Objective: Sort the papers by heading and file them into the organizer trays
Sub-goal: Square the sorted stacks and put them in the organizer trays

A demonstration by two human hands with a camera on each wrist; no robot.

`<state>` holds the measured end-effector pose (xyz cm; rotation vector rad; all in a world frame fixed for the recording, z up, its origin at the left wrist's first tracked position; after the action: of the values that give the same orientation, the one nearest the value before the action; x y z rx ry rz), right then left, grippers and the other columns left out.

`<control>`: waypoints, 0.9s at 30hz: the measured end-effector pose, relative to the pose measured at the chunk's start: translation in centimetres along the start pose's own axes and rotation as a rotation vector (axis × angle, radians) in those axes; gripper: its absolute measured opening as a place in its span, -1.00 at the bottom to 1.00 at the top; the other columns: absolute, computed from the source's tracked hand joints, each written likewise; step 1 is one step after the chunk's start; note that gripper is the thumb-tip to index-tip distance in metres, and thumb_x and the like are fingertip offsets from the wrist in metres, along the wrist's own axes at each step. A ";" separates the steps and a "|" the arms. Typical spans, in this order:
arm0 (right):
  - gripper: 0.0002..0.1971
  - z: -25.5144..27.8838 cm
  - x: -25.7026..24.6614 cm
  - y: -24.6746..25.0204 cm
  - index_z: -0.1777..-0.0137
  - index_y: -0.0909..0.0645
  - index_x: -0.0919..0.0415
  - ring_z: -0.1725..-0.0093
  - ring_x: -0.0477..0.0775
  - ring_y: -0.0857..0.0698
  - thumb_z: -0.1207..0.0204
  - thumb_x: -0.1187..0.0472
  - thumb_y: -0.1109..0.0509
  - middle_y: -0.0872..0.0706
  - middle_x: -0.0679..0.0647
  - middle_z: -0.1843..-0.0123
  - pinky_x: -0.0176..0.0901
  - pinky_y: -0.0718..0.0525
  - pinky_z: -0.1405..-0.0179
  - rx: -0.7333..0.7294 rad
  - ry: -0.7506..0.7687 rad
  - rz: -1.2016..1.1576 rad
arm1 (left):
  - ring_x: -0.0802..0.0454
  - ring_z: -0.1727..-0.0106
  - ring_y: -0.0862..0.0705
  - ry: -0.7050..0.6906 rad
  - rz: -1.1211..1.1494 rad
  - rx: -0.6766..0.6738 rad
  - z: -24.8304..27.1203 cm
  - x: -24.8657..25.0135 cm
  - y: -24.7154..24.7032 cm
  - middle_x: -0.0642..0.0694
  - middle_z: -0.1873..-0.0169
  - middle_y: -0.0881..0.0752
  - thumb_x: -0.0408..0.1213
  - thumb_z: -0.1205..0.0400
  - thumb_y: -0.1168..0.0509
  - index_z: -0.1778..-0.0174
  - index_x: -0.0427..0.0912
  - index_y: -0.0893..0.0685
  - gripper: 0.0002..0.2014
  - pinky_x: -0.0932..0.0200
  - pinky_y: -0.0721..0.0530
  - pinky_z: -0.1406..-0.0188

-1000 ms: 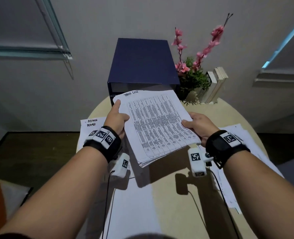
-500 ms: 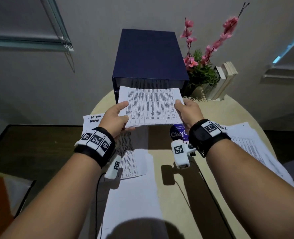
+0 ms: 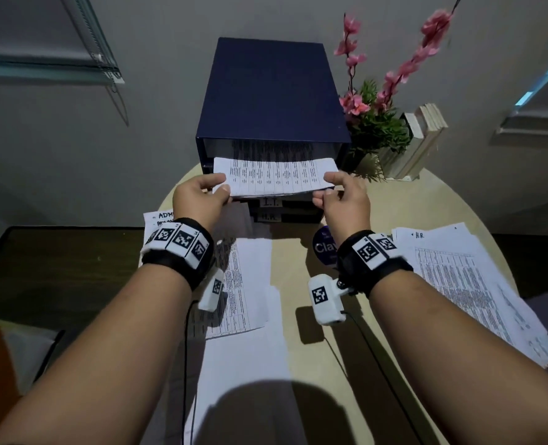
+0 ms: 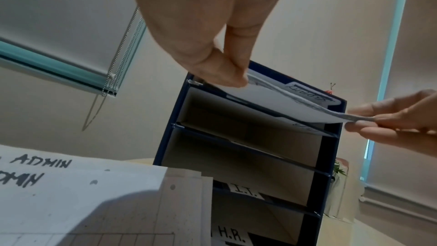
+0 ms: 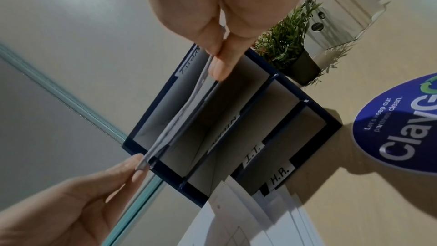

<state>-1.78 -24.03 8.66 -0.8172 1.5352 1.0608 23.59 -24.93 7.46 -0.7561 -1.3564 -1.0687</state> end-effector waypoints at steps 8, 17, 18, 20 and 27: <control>-0.66 -0.6 0.6 0.1 -0.35 -0.63 0.41 -0.44 0.06 -0.54 -0.60 0.51 -0.28 -0.47 0.19 -0.43 -0.64 -0.36 -0.37 -0.169 0.218 0.286 | 0.14 0.15 -0.83 -0.036 -0.006 0.110 -2.4 -0.3 -1.9 0.02 0.11 -0.80 -0.30 -0.61 -0.39 -0.12 -0.09 -0.77 -0.82 0.11 -0.76 -0.15; -0.39 -0.8 1.4 0.4 -0.69 -0.21 0.29 -0.71 -0.09 -0.06 -0.66 0.40 -0.27 0.00 -0.02 -0.77 -0.81 0.02 -0.29 -0.461 0.180 0.483 | 0.16 0.11 -0.79 -0.082 -0.014 0.262 -3.4 -0.4 -3.5 -0.06 0.05 -0.82 -0.25 -0.64 -0.36 -0.13 -0.11 -0.78 -0.82 0.22 -0.74 -0.10; -0.37 -0.9 1.2 0.4 -0.71 -0.17 0.28 -0.72 -0.10 -0.04 -0.67 0.39 -0.27 0.05 -0.04 -0.78 -0.81 0.02 -0.28 -0.481 0.181 0.508 | 0.15 0.07 -0.78 -0.082 -0.014 0.264 -3.4 -0.5 -3.4 -0.06 -0.01 -0.81 -0.23 -0.65 -0.35 -0.12 -0.07 -0.77 -0.83 0.20 -0.73 -0.15; -0.35 -0.8 0.8 0.2 -0.72 -0.14 0.26 -0.72 -0.11 -0.02 -0.66 0.40 -0.27 0.10 -0.04 -0.78 -0.86 0.04 -0.23 -0.499 0.222 0.527 | 0.16 -0.03 -0.75 -0.080 -0.009 0.245 -3.3 -0.6 -3.1 -0.05 -0.17 -0.73 -0.23 -0.65 -0.34 -0.09 0.07 -0.74 -0.85 0.26 -0.68 -0.22; -0.57 3.0 4.4 1.9 -0.51 -0.51 0.23 -0.44 0.04 -0.54 -0.63 0.40 -0.29 -0.51 0.14 -0.47 -0.35 -0.42 -0.44 -0.335 0.131 0.420 | 0.08 -0.16 -0.66 -0.043 -0.200 0.216 0.5 -5.6 1.5 -0.05 -0.24 -0.65 -0.27 -0.63 -0.30 -0.08 0.15 -0.66 -0.79 0.19 -0.65 -0.26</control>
<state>-3.29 -20.45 4.62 -0.8192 1.7089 1.6320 25.37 -23.03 2.24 -0.4941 -1.5802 -1.0443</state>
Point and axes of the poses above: each hand's wrist, its own z-axis away from the middle knuckle, its own y-axis out of the back of the hand, x = y × z, the point moved 4 cm from there along -z, towards the middle knuckle
